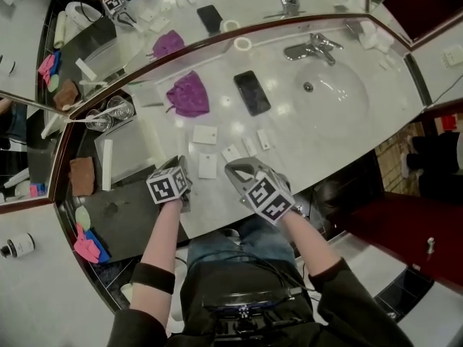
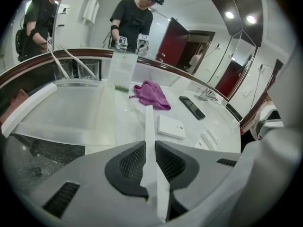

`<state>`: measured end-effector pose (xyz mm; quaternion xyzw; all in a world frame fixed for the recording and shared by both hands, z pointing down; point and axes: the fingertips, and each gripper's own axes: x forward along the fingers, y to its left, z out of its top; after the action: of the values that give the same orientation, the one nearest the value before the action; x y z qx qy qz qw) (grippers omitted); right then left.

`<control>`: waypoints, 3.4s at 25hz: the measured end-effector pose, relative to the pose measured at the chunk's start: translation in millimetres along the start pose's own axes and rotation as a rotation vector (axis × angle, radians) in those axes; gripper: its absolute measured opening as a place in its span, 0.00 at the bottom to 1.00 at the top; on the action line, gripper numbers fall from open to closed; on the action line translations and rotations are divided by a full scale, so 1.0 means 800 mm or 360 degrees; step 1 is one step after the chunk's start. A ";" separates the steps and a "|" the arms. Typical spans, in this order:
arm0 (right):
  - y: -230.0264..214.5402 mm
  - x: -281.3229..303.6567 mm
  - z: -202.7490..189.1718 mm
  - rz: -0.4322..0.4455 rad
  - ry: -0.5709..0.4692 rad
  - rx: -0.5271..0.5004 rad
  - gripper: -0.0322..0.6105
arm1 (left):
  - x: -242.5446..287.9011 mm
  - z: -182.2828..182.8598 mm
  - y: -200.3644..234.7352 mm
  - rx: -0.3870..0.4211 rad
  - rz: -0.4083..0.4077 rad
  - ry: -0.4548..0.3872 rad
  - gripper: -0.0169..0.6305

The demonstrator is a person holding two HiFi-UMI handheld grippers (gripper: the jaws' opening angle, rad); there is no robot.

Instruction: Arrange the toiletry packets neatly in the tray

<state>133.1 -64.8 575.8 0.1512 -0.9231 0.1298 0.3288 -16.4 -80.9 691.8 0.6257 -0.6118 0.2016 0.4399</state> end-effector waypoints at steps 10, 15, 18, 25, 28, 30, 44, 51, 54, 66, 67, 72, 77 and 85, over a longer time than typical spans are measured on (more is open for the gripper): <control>-0.010 0.005 -0.018 0.0010 0.0035 0.0026 0.05 | 0.025 -0.011 0.005 -0.0019 0.0102 0.0018 0.13; -0.015 0.004 -0.019 0.0007 0.0037 0.0027 0.05 | 0.028 -0.015 0.000 0.0009 0.0093 0.0022 0.30; -0.015 0.003 -0.020 0.0002 0.0038 0.0031 0.05 | 0.027 -0.015 -0.003 0.0021 0.0089 0.0019 0.38; -0.012 0.000 -0.011 -0.0011 0.0020 0.0040 0.05 | 0.007 0.003 -0.020 0.0101 0.0023 -0.0049 0.41; -0.011 -0.001 -0.003 -0.0034 0.0011 0.0040 0.05 | -0.014 0.010 -0.024 0.0147 0.0021 -0.0076 0.41; -0.007 -0.001 0.006 -0.0048 -0.0004 0.0043 0.05 | -0.033 0.016 -0.028 0.0176 0.0000 -0.0110 0.41; 0.059 0.032 0.120 0.0018 -0.0216 0.0020 0.05 | -0.224 0.082 -0.004 0.0399 -0.0113 -0.0569 0.03; 0.110 0.071 0.166 0.0097 -0.0316 -0.0027 0.05 | -0.292 0.076 0.055 0.0442 -0.0009 -0.0656 0.03; 0.141 0.085 0.183 0.0148 -0.0328 -0.0052 0.05 | -0.310 0.063 0.084 0.0388 0.0014 -0.0659 0.03; 0.188 0.120 0.190 0.0228 -0.0268 -0.0119 0.05 | -0.322 0.036 0.132 0.0256 -0.0005 -0.0648 0.03; 0.189 0.121 0.190 0.0229 -0.0260 -0.0128 0.05 | -0.320 0.036 0.133 0.0242 -0.0007 -0.0646 0.03; 0.194 0.132 0.189 0.0248 -0.0215 -0.0171 0.05 | -0.304 0.038 0.156 0.0205 0.0047 -0.0598 0.03; 0.199 0.154 0.191 0.0276 -0.0172 -0.0195 0.05 | -0.274 0.046 0.191 0.0189 0.0065 -0.0466 0.12; 0.199 0.217 0.197 0.0301 -0.0096 -0.0202 0.05 | -0.209 0.078 0.258 0.0350 0.0173 -0.0227 0.37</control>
<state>-142.3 -5.2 547.5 0.0462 -0.9491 0.0969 0.2961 -257.0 -3.9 589.2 0.6489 -0.6488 0.2459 0.3124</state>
